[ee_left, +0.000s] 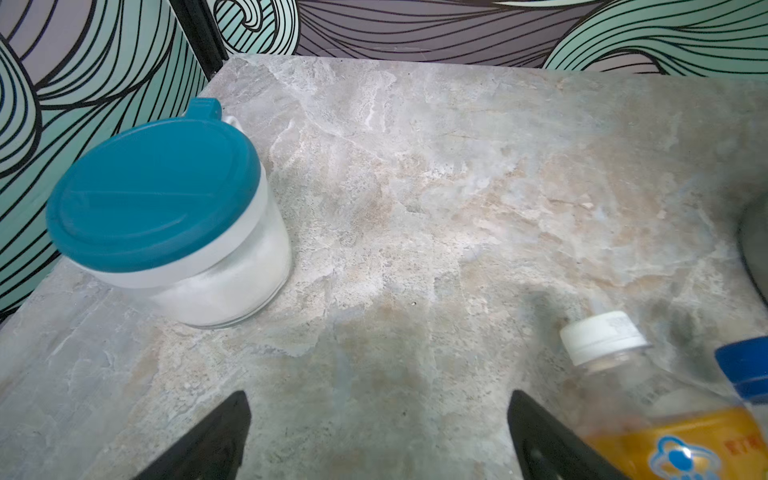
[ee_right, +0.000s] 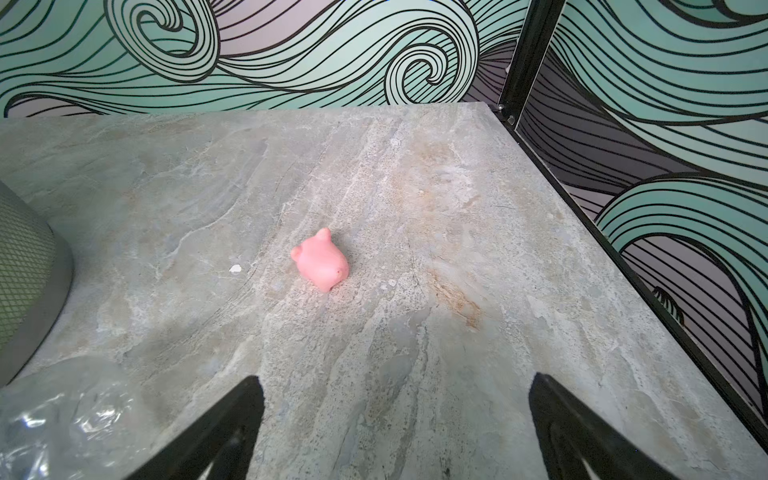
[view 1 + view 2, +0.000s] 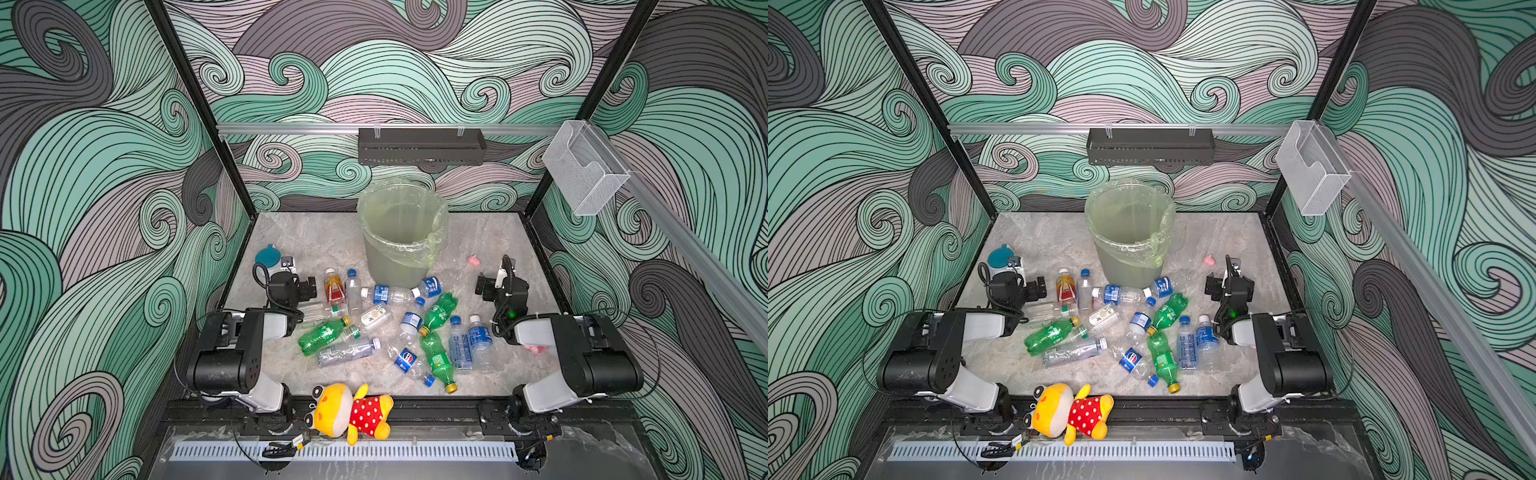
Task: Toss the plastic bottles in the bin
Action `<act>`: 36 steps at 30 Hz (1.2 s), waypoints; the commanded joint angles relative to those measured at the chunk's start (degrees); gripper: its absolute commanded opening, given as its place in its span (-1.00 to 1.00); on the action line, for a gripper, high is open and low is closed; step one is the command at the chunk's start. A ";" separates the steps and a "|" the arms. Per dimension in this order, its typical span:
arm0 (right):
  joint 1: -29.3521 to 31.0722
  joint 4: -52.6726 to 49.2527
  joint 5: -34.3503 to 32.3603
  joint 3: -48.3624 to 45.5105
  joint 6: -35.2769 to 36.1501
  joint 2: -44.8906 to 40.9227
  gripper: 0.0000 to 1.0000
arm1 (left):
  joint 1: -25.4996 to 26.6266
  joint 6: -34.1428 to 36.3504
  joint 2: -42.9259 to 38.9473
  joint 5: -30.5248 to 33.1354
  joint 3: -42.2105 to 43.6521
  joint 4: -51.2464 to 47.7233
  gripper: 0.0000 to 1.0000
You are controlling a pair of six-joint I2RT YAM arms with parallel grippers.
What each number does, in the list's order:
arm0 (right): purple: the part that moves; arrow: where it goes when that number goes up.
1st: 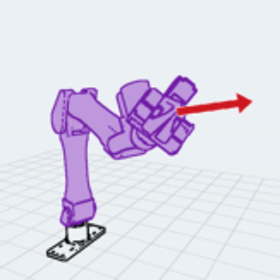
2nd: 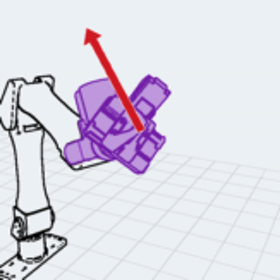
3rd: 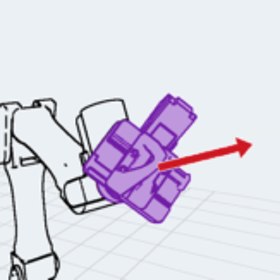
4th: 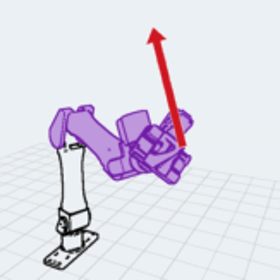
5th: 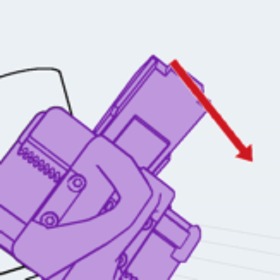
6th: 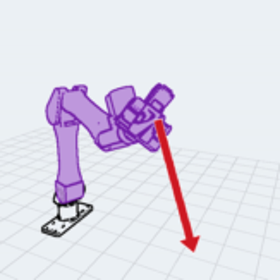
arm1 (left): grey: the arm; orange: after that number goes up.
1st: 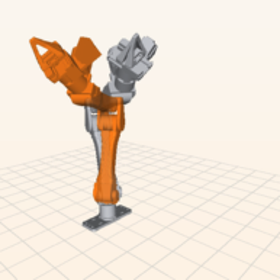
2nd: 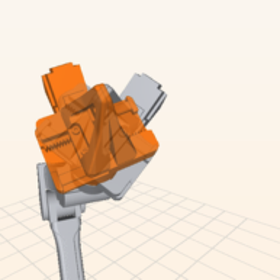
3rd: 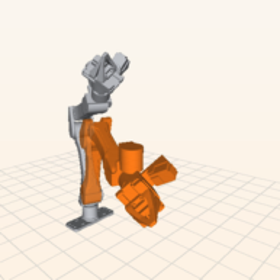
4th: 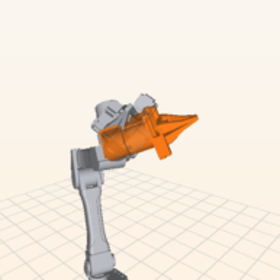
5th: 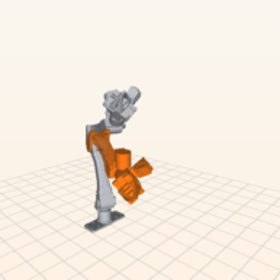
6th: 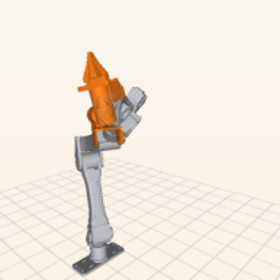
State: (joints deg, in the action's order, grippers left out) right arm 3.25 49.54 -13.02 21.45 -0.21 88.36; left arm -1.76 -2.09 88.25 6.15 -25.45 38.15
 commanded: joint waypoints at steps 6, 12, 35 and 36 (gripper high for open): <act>-0.23 0.77 0.27 0.61 0.38 -0.52 0.99 | -0.47 0.33 -0.88 -0.53 -1.88 -0.53 0.97; -0.25 0.73 0.28 0.72 0.38 -0.47 0.99 | -0.58 0.24 -0.77 -0.70 -1.97 -0.56 0.97; -0.08 -4.06 -1.76 2.14 -0.18 -3.44 0.99 | -1.05 1.27 -4.29 -1.20 -4.27 -5.24 0.82; -0.08 -8.33 -1.46 3.65 0.17 -4.88 0.99 | -1.05 -0.21 -6.42 -0.53 -6.03 -11.18 0.82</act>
State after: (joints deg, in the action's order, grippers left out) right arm 3.25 47.03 -13.39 21.89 -0.27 86.96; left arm -2.50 -1.89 86.78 5.52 -27.29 34.09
